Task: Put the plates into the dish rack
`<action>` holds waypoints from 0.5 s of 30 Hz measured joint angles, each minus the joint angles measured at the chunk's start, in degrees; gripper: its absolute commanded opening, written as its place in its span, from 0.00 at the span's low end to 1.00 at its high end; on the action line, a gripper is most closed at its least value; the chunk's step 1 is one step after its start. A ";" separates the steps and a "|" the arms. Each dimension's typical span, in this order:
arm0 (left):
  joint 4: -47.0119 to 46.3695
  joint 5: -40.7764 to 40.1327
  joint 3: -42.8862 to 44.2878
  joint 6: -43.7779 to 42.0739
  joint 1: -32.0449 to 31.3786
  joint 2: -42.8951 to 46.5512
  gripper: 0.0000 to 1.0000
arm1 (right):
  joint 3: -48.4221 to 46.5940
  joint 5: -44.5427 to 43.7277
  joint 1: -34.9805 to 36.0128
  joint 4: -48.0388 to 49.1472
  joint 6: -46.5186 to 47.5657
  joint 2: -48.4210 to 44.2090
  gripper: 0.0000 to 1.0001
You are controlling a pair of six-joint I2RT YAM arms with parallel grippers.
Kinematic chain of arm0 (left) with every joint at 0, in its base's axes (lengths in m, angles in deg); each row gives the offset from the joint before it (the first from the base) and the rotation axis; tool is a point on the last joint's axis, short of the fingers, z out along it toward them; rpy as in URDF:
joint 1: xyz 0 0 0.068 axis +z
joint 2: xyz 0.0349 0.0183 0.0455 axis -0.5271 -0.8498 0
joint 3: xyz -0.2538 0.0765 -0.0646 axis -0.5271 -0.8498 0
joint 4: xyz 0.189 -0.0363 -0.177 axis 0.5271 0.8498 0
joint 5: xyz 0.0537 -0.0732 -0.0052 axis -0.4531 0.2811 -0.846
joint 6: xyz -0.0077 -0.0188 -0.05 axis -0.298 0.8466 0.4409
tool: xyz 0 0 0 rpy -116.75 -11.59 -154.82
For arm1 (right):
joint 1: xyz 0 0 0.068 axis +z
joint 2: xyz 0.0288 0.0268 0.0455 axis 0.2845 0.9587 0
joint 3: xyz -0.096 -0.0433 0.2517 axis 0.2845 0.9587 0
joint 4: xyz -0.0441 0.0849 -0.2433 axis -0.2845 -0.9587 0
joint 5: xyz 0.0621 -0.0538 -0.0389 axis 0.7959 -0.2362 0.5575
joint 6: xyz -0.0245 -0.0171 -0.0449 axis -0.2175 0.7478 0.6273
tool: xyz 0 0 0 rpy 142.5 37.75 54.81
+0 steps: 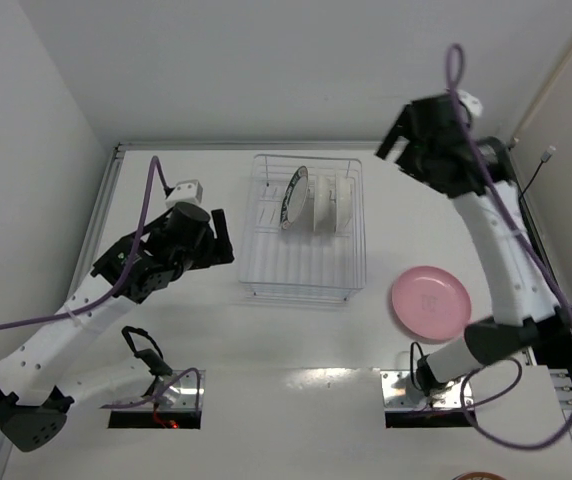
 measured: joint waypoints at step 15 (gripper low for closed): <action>-0.13 -0.70 3.23 -1.01 -0.02 -6.73 0.81 | 52.92 16.44 -34.42 -7.26 1.53 -26.36 1.00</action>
